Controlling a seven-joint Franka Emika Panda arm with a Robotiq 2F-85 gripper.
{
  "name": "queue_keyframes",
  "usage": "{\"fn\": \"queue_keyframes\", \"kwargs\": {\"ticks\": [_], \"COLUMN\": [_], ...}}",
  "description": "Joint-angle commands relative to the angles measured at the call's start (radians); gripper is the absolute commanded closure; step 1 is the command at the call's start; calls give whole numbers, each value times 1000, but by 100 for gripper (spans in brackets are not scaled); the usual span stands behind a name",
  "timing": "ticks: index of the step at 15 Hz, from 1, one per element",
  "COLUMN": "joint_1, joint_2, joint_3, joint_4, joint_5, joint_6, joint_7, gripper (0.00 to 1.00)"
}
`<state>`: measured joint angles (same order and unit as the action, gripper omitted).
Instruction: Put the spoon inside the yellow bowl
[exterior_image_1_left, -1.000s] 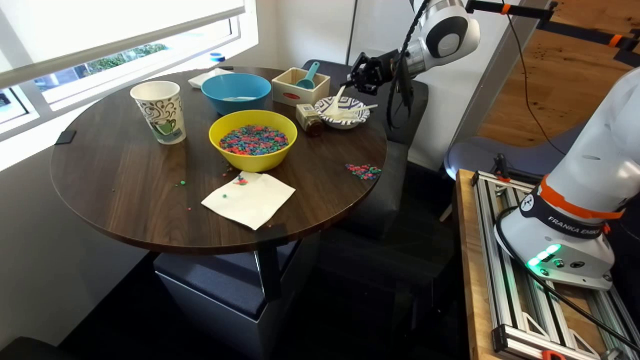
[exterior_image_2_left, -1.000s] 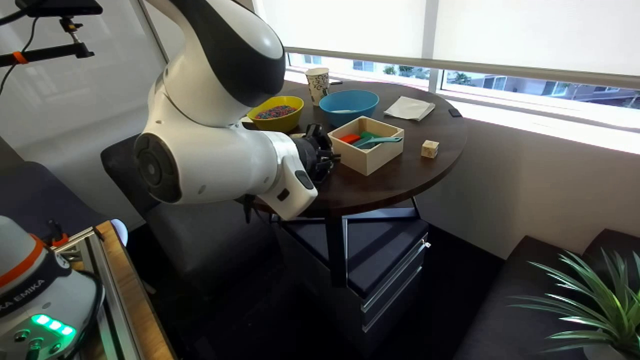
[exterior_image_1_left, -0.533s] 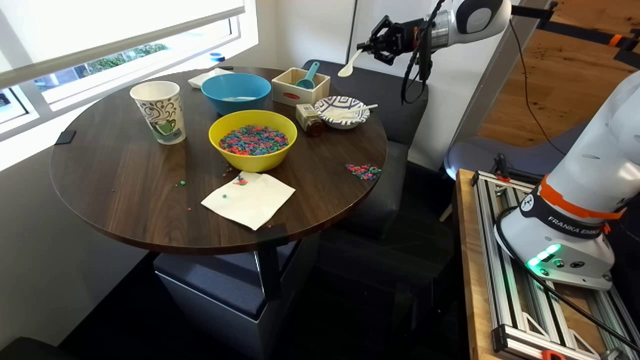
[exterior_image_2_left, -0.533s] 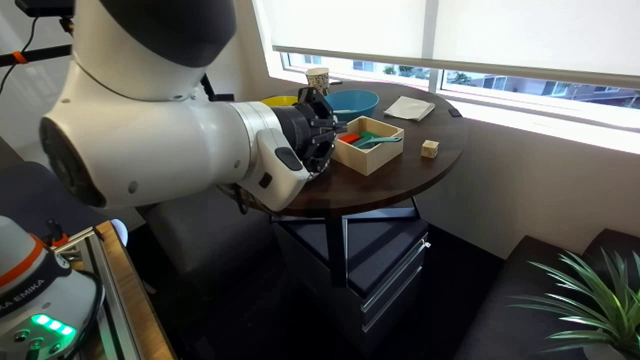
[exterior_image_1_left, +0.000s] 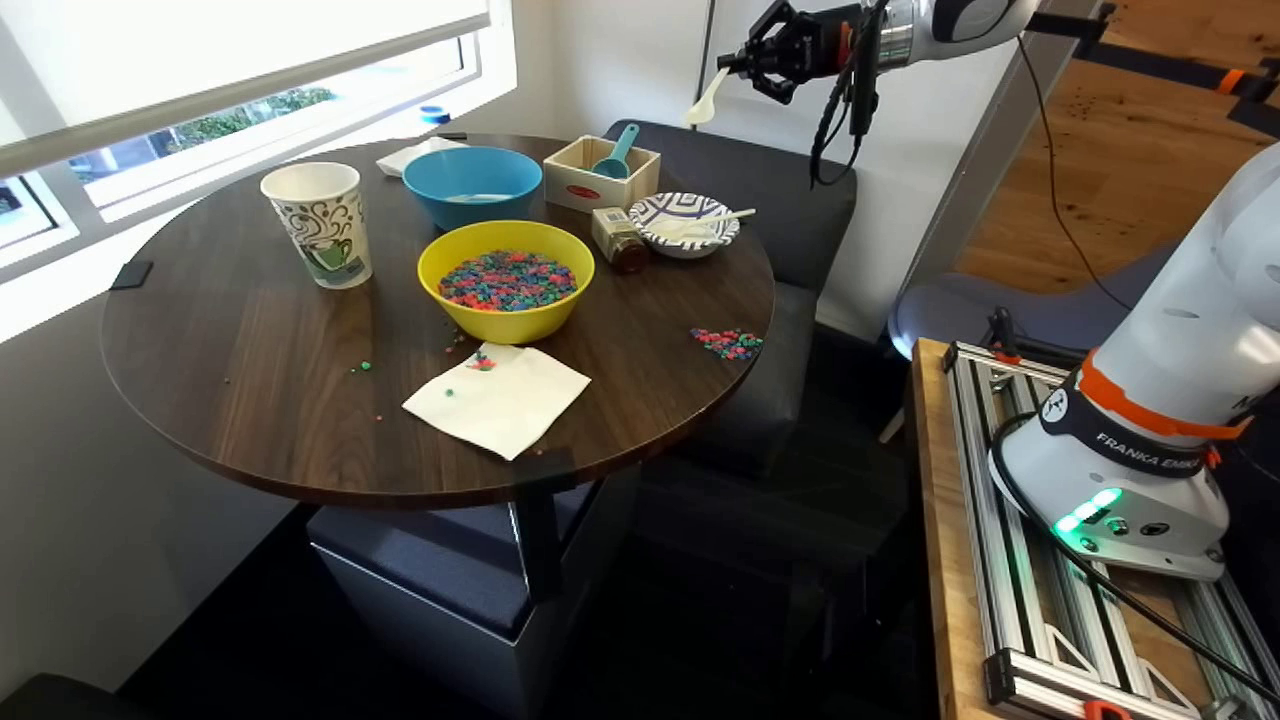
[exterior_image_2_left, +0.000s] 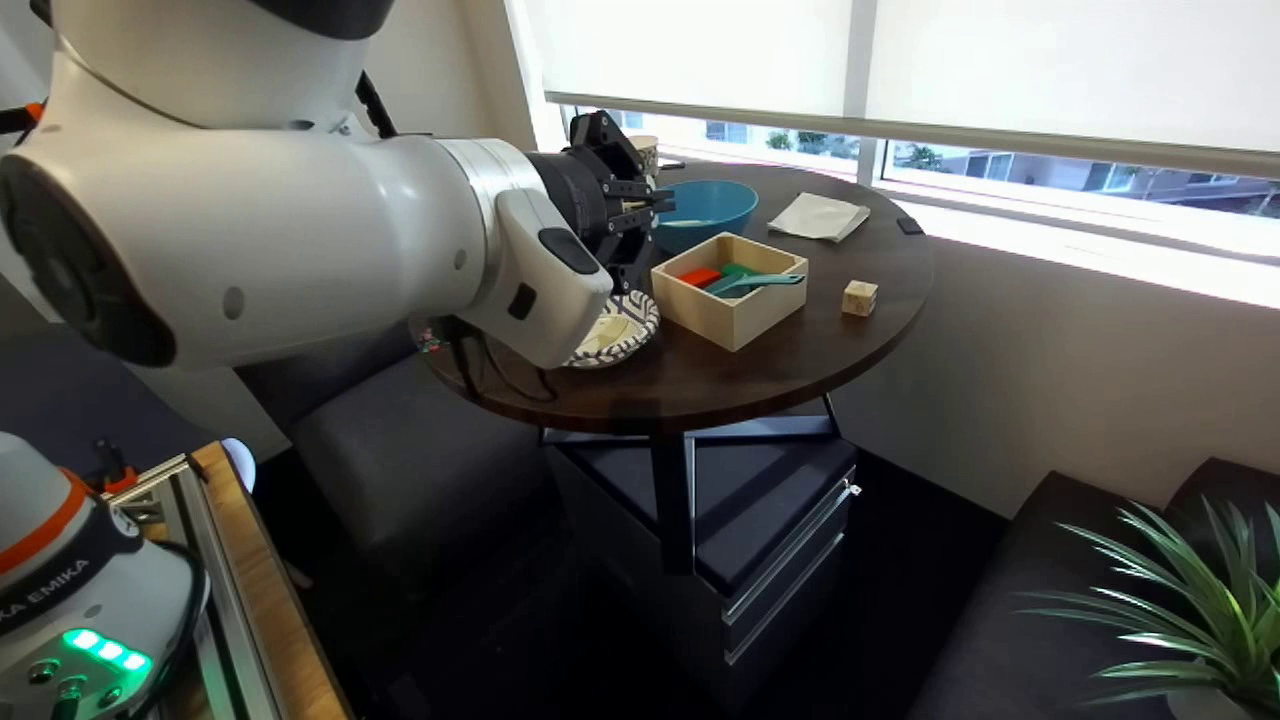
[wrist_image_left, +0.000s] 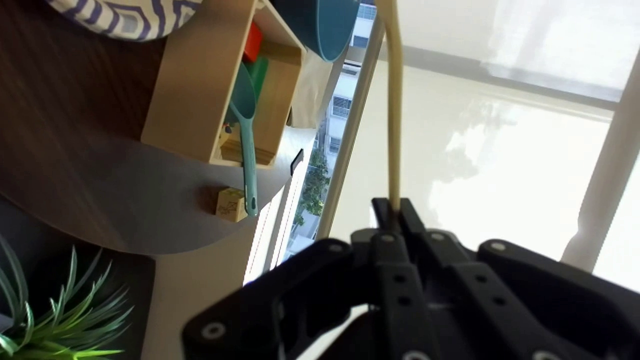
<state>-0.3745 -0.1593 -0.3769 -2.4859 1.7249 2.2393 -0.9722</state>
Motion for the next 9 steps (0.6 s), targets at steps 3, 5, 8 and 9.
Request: {"fn": "queue_keyframes", "kwargs": {"ticks": [3,5,8,9], "joint_1": [16,36,73,79], "joint_2": [-160,-230,-306,-328], "joint_3": [75,147,289,325], "joint_4": [-27,-41,-53,-57], "joint_5": [170,225,350,360], "joint_6": [42,92,211,233], "joint_7": [-114,-223,-400,-443], "gripper": [99,99,99,99]}}
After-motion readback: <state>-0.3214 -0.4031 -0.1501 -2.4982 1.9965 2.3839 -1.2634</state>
